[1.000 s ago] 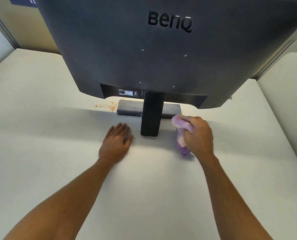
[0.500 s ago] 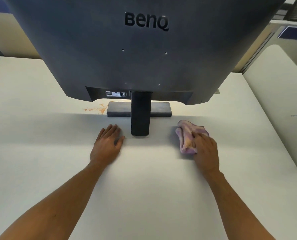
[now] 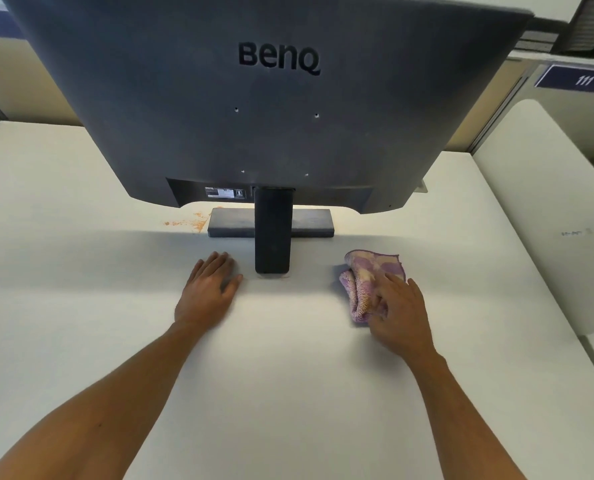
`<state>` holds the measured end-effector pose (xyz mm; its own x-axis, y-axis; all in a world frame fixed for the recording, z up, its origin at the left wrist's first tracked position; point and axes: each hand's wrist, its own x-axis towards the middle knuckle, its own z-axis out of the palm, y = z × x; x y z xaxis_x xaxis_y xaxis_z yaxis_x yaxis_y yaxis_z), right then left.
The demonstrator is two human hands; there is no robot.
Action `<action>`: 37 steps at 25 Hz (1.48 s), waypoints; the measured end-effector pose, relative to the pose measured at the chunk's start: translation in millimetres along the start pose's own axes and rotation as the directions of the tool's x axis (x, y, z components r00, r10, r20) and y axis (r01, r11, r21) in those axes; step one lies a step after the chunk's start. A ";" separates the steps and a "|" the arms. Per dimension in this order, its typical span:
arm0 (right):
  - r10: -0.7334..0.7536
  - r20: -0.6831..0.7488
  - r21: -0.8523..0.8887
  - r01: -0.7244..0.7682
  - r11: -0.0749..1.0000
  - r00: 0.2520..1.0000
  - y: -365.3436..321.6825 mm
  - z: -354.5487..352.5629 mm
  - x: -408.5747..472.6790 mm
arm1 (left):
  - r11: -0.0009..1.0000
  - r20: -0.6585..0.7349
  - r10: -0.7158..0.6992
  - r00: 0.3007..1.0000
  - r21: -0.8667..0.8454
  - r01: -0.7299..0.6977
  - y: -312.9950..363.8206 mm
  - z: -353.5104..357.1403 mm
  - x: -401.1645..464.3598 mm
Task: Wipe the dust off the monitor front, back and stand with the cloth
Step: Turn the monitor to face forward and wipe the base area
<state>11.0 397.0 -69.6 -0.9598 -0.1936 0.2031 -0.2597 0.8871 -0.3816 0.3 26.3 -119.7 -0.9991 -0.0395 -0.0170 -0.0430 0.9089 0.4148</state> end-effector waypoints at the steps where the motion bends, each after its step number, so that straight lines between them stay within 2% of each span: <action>1: 0.031 -0.089 0.060 -0.026 0.998 0.995 -8.7 0.6 2.0 | 0.997 -0.016 -0.028 0.999 -0.078 0.027 2.0 -2.3 -2.1; 3: 0.110 -0.208 0.182 -0.072 0.981 0.972 -33.5 2.0 11.1 | 0.950 -0.090 -0.148 0.985 -0.291 0.116 3.9 -11.2 -4.4; 6: 0.173 -0.231 0.362 -0.080 0.929 0.958 -79.0 9.4 27.2 | 0.792 -0.210 -0.398 0.893 -0.570 0.219 -2.6 -36.0 -0.4; 8: 0.259 -0.112 0.466 -0.180 0.866 0.959 -106.0 17.5 41.1 | 0.655 -0.222 -0.537 0.814 -0.717 0.237 -11.2 -59.9 6.6; 10: 0.334 0.032 0.529 -0.300 0.794 0.942 -127.7 28.9 57.3 | 0.577 -0.216 -0.598 0.772 -0.784 0.228 -24.1 -81.2 14.7; 13: 0.404 0.151 0.535 -0.418 0.734 0.902 -153.2 47.4 77.5 | 0.523 -0.192 -0.604 0.774 -0.828 0.203 -45.1 -105.0 25.6; 16: 0.427 0.200 0.444 -0.470 0.763 0.882 -171.4 68.0 87.9 | 0.458 -0.122 -0.601 0.790 -0.862 0.216 -61.4 -119.1 38.6; 22: 0.464 0.135 0.347 -0.480 0.806 0.876 -186.2 85.5 92.0 | 0.380 -0.093 -0.568 0.818 -0.911 0.160 -74.7 -133.4 65.2; 30: 0.449 0.141 0.301 -0.470 0.829 0.882 -183.7 92.3 91.9 | 0.375 -0.086 -0.552 0.829 -0.914 0.155 -88.7 -139.6 75.0; 37: 0.424 0.201 0.314 -0.468 0.826 0.883 -168.0 87.6 92.5 | 0.363 -0.090 -0.561 0.823 -0.920 0.147 -92.6 -137.9 42.3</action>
<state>-43.5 193.4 -65.7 -0.9791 0.1214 -0.1634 0.2015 0.6915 -0.6937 -37.9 -116.8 -33.3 -0.7982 -0.5794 -0.1648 -0.1615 -0.0576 0.9852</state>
